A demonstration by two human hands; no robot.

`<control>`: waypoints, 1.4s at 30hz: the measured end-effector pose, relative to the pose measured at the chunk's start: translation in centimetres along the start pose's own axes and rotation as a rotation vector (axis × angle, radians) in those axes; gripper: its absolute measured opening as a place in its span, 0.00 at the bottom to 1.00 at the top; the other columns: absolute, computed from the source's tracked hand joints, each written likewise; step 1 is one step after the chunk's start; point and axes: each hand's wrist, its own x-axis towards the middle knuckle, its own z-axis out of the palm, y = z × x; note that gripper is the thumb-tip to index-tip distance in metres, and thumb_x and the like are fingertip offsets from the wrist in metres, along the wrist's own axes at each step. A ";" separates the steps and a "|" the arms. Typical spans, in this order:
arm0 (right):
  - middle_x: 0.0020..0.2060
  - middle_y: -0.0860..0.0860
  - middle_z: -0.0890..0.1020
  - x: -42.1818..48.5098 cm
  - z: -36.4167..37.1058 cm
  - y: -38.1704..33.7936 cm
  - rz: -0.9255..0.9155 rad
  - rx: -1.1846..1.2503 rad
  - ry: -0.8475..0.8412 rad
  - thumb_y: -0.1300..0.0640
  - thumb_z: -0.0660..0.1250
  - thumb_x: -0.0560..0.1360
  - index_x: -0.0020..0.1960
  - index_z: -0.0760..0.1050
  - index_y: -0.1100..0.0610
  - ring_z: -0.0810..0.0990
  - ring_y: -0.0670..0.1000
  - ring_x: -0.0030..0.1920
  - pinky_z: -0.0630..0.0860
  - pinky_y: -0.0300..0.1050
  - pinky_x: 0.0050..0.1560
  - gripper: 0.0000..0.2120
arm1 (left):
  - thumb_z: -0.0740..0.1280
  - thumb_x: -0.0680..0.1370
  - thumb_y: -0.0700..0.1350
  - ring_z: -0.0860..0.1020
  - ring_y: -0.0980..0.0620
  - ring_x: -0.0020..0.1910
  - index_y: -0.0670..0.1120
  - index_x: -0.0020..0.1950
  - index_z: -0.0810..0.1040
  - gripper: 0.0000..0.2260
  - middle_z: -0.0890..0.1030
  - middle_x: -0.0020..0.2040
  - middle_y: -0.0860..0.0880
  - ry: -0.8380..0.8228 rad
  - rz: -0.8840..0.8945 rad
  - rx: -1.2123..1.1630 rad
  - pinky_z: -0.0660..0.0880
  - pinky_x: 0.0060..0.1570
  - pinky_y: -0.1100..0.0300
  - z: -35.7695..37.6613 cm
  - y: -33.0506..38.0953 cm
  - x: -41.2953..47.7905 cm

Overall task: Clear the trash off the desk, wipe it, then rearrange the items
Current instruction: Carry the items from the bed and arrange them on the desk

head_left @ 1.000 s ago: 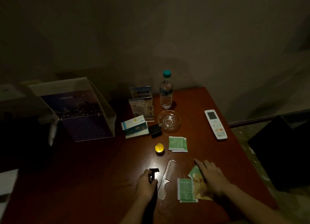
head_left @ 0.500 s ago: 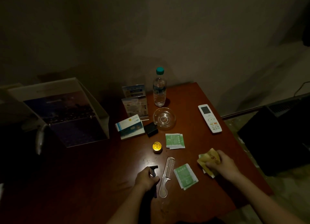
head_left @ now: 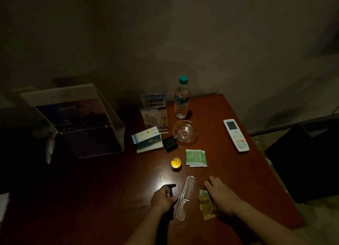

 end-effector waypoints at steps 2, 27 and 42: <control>0.59 0.51 0.75 -0.9 -1.0 0.1 -0.010 0.100 0.066 0.52 0.70 0.72 0.62 0.59 0.50 0.75 0.51 0.55 0.74 0.46 0.53 0.26 | 0.70 0.73 0.43 0.75 0.51 0.45 0.51 0.37 0.64 0.14 0.78 0.47 0.51 -0.018 0.004 0.009 0.70 0.41 0.62 0.0 -0.1 0.2; 0.53 0.56 0.74 9.2 -5.9 2.0 0.291 0.813 0.274 0.60 0.67 0.74 0.57 0.65 0.59 0.75 0.54 0.50 0.72 0.46 0.47 0.15 | 0.72 0.70 0.40 0.74 0.50 0.39 0.52 0.36 0.68 0.13 0.75 0.39 0.51 -0.014 -0.066 -0.158 0.73 0.44 0.57 0.6 -0.6 0.6; 0.67 0.49 0.72 3.6 1.1 -0.2 -0.503 -0.191 0.240 0.42 0.49 0.74 0.66 0.67 0.43 0.72 0.52 0.64 0.72 0.50 0.58 0.23 | 0.70 0.74 0.42 0.72 0.52 0.43 0.46 0.50 0.75 0.07 0.73 0.44 0.52 -0.031 -0.028 -0.054 0.68 0.44 0.61 -0.1 0.3 0.1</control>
